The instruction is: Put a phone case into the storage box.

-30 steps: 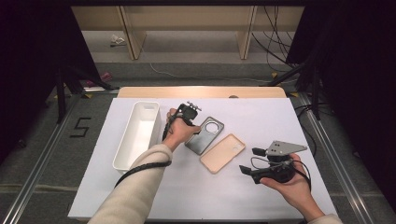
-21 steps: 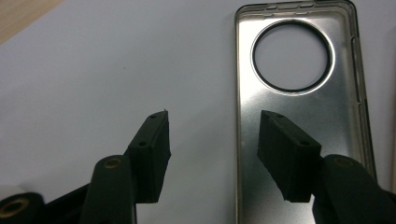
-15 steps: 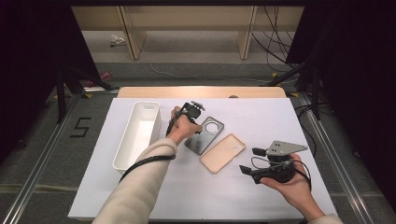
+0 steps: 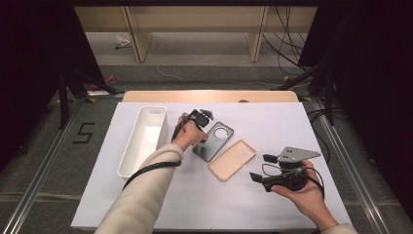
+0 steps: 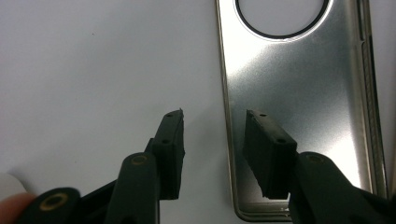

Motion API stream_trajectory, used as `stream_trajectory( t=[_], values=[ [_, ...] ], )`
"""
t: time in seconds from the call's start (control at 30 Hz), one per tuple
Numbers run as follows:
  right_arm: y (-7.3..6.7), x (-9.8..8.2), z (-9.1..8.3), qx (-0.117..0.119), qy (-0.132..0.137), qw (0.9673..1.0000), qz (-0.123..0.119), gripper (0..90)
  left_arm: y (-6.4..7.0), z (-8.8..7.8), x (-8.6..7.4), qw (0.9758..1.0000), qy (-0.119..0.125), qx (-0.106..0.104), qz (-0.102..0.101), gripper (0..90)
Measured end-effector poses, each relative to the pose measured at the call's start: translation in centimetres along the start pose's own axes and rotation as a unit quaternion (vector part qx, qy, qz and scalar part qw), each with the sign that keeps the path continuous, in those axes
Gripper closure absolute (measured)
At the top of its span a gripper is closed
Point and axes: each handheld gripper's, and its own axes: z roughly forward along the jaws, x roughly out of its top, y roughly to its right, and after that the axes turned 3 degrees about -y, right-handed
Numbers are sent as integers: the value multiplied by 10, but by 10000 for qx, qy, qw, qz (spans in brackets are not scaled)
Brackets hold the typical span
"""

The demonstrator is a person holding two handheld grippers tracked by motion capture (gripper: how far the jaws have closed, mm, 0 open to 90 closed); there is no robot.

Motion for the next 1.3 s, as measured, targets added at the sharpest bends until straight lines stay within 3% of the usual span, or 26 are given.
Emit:
stream_trajectory(
  t=[0.67, 1.3],
  values=[
    [0, 0, 0, 5, -2, 10000, -4, 193, -2, 6, -2, 9994, -295, -116, 128, 642],
    [0, 0, 0, 16, -7, 10000, -6, 193, -3, 8, -1, 9987, -402, -290, 77, 697]
  ],
)
